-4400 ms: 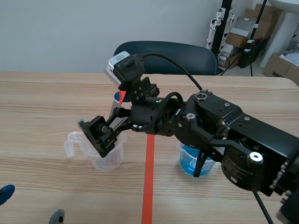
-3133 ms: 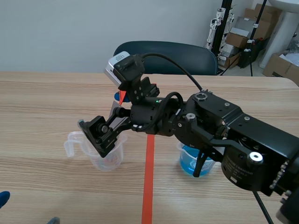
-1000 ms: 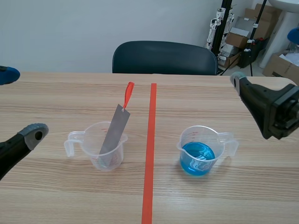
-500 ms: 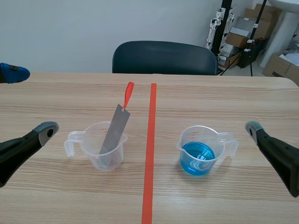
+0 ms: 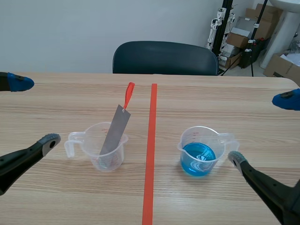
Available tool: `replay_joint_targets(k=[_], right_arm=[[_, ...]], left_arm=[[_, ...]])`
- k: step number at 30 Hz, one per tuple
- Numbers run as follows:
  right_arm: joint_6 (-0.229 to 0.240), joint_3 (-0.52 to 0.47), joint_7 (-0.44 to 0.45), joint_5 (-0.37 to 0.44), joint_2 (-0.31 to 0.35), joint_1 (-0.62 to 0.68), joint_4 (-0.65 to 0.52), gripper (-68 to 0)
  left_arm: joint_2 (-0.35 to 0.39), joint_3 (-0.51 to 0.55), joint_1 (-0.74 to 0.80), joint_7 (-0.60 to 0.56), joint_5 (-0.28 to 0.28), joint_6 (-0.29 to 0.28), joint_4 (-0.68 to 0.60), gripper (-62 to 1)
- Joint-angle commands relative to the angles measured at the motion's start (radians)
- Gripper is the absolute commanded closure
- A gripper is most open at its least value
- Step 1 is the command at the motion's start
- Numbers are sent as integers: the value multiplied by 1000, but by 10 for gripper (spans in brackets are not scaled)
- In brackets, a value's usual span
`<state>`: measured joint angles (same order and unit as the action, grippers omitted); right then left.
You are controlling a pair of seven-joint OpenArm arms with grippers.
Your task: Do the redox reaction experiment. return to the home posture
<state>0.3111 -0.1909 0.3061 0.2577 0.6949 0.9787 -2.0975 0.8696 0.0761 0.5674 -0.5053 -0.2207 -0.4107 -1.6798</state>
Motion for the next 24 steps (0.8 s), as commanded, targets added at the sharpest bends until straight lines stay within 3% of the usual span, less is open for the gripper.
replay_joint_targets(k=[1, 9, 24], right_arm=[[-5, -4, 14, 3, 0, -12, -6, -667], [-27, -5, 22, -24, 0, -60, -6, -667], [-27, -4, 22, -24, 0, -81, -6, -667]], left_arm=[[-2, 3, -5, -18, -15, 8, -10, -623], [-2, 3, -5, -20, -15, 8, -10, -623], [-2, 3, -5, -20, -15, 8, -10, -623]])
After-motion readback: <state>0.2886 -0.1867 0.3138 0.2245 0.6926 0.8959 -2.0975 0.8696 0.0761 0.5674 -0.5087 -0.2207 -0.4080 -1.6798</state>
